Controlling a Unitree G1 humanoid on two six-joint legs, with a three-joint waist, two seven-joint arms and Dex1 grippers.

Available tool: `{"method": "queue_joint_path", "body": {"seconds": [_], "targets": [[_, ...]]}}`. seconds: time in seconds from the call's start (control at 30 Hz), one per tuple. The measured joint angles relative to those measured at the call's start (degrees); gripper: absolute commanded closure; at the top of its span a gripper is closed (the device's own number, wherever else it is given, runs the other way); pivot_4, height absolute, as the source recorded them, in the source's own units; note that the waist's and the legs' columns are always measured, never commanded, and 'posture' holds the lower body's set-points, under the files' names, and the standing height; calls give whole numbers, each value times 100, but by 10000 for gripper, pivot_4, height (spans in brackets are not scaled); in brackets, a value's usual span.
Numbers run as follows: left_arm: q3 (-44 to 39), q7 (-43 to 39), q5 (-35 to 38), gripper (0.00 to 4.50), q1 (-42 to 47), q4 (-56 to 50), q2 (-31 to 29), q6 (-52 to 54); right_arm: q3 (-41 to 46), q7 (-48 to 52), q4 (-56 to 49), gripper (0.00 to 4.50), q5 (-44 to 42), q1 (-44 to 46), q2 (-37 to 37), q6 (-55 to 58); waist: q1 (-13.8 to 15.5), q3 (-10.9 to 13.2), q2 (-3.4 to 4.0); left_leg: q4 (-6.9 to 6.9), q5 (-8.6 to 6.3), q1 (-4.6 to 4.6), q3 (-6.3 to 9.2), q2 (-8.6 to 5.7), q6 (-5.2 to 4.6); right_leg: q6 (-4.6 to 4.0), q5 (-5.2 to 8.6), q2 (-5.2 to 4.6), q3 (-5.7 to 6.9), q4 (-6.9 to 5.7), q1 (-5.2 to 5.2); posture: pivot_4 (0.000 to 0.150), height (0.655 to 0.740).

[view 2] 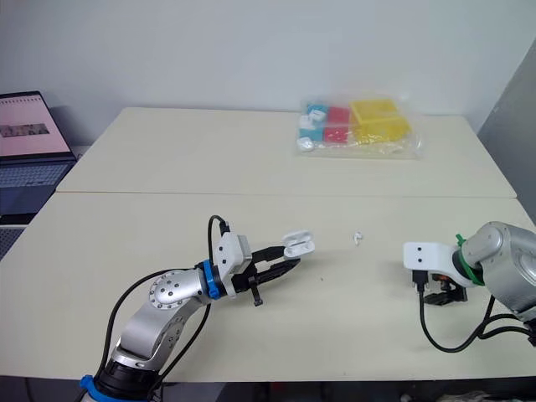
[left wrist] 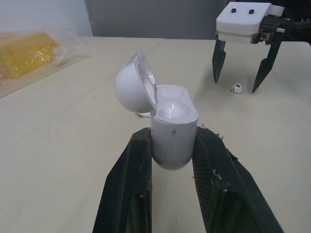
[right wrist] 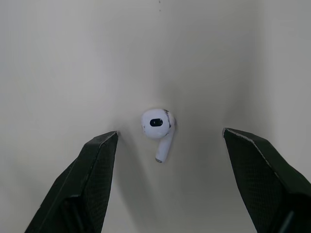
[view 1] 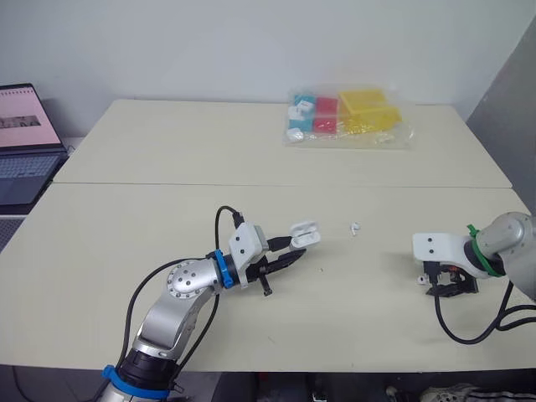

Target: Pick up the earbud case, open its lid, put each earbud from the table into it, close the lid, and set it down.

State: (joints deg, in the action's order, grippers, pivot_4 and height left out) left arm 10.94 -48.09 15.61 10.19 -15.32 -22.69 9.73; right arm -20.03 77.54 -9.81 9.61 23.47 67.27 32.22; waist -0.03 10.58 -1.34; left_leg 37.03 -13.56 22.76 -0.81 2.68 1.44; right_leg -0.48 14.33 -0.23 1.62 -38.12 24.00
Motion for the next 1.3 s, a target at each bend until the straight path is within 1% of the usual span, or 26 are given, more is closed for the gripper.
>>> {"method": "queue_joint_path", "body": {"seconds": [0.47,0.57,0.63,0.7,0.77,0.8,0.83,1.17,1.23,1.3], "targets": [[1,13,-37,37119,-2,3,39,-8,-110,187,219,9205,47,246,-214,-161,-6,0,0,2,0,-9,-20,0,0,7,-4,1,-24,-3,0,1500,7400],[1,14,-47,37119,-2,3,40,-8,-119,228,242,14925,52,251,-225,-163,-6,0,0,2,0,-11,-24,0,0,8,-5,1,-28,-3,-1,1500,7400],[1,14,-49,37119,-2,3,41,-8,-132,244,242,21317,50,251,-226,-166,-6,0,0,2,0,-15,-30,0,0,10,-7,1,-33,-4,-1,1500,7400],[1,14,-51,37119,-2,3,42,-8,-135,244,242,29296,50,251,-226,-167,-6,0,-1,2,0,-18,-38,0,0,16,-10,1,-40,-4,-2,1500,7400],[1,14,-51,37119,-2,3,42,-8,-136,246,242,35719,51,251,-226,-167,-7,0,-1,2,0,-23,-49,0,0,20,-14,1,-50,-4,-1,1500,7400],[1,14,-51,37119,-2,3,42,-8,-137,249,242,39758,50,251,-226,-167,-7,0,-1,2,0,-27,-57,0,0,23,-16,1,-59,-3,-1,1500,7400],[1,14,-52,37119,-2,3,44,-9,-137,251,242,40867,50,251,-227,-167,-7,0,-1,2,0,-29,-63,0,0,25,-17,1,-65,-3,-1,1500,7400],[1,12,-55,37119,21,43,59,-21,-90,359,193,40826,-99,335,-231,-263,-8,0,0,1,0,-31,-82,-1,-1,32,-22,2,-86,-2,5,1500,7400],[0,12,-53,37119,49,66,71,-28,204,365,-7,40826,-375,344,-230,-305,-8,0,0,0,-1,-30,-84,-1,-1,33,-22,2,-88,-3,7,1500,7400],[-4,19,-48,37119,141,144,149,-41,694,366,-328,40826,-740,383,-219,-270,-6,0,0,1,0,-30,-82,-1,-1,33,-22,3,-86,-2,6,1500,7400]]}}
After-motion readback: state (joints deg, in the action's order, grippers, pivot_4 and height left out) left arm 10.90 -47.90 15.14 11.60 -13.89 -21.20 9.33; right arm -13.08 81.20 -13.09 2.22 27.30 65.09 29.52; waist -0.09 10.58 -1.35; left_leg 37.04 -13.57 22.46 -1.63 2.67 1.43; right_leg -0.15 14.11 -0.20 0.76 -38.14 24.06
